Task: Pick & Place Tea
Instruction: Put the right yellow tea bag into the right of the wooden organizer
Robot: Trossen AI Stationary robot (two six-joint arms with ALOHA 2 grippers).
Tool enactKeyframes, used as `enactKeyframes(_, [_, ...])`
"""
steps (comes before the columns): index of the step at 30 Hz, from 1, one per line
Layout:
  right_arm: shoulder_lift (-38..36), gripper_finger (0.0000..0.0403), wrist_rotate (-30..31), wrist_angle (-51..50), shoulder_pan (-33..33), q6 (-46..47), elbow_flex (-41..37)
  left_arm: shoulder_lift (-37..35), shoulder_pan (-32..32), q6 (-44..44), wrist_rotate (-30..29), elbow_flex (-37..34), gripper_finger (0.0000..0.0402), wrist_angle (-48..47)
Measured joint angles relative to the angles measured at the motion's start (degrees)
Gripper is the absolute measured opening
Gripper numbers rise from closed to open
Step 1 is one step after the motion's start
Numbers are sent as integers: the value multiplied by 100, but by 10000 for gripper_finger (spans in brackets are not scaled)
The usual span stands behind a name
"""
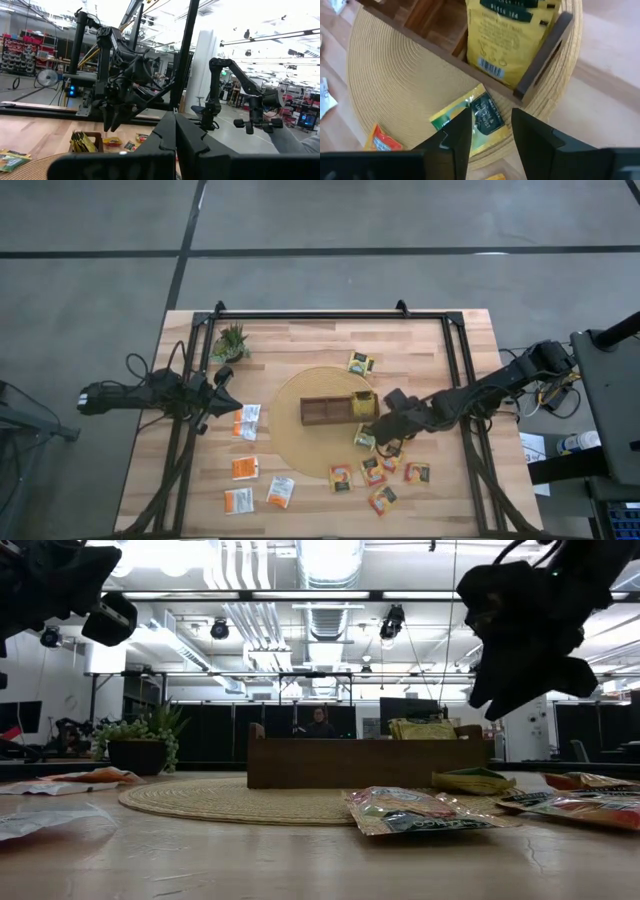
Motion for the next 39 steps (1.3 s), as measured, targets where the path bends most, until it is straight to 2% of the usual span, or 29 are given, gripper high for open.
enactKeyframes(7, [4,133,-338,194,32,369,-347,1,0,1,0,2,0,2])
enactKeyframes(14, [9,131,-403,796,50,272,-579,1,-2,1,1,0,0,0])
enactKeyframes(20, [9,132,-401,858,50,342,-644,2,0,2,1,2,0,0])
enactKeyframes(30, [499,132,-769,1139,37,530,-781,0,-1,0,1,1,0,0])
enactKeyframes(39, [693,126,-788,1192,22,462,-660,0,-1,0,1,2,0,2])
